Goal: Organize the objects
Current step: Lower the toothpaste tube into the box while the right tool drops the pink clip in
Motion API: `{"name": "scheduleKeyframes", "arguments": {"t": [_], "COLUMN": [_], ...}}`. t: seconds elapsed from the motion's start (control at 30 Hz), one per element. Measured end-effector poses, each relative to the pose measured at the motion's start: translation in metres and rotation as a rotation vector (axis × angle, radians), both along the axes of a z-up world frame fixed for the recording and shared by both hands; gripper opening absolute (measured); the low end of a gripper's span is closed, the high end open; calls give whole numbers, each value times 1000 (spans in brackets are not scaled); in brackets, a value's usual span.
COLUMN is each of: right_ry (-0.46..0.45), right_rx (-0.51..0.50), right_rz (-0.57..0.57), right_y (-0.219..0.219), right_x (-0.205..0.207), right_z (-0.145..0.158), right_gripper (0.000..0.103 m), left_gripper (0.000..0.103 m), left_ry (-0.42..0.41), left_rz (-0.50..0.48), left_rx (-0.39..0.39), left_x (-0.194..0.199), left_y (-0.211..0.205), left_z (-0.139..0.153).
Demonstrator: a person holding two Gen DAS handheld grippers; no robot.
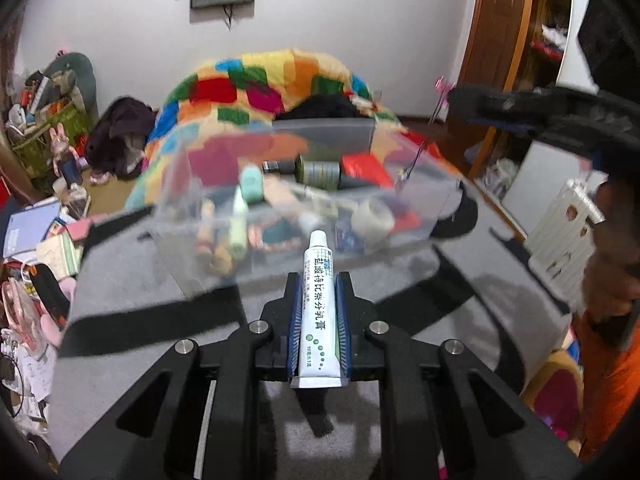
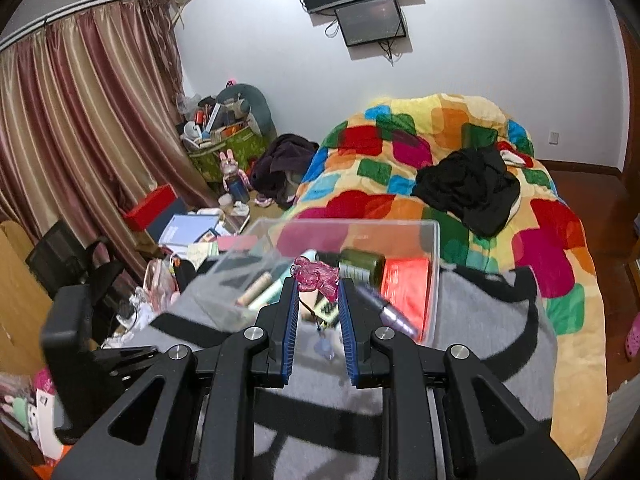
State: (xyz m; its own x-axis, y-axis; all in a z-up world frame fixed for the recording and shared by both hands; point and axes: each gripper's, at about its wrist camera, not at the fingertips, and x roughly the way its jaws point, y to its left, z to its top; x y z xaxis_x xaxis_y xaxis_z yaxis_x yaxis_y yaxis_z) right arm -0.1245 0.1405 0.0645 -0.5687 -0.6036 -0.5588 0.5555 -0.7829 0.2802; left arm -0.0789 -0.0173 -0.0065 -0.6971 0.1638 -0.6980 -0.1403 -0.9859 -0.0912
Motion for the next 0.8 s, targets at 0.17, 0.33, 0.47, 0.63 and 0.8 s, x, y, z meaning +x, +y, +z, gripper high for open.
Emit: {"name": "scheduleKeyframes", "arguments": {"t": [0.17, 0.33, 0.47, 0.63, 0.8], "right_ry": [8, -23, -72, -146, -182], "right_rx": [0, 28, 89, 163, 192], "right_rz": [-9, -7, -6, 5, 15], "right_y": [-11, -24, -38, -50, -51], "right_x": [-12, -30, -44, -59, -65], "right_z": [6, -4, -25, -60, -77], "right_gripper": [18, 18, 18, 18, 18], "left_gripper": [16, 16, 16, 16, 16], "left_ry": [74, 95, 55, -8, -39], "left_rz": [34, 75, 93, 91, 88], "left_rx": [16, 27, 21, 9, 16], "left_x": [-1, -19, -42, -68, -80], "left_y": [-13, -26, -30, -29, -28], "left_z": [28, 40, 32, 13, 3]}}
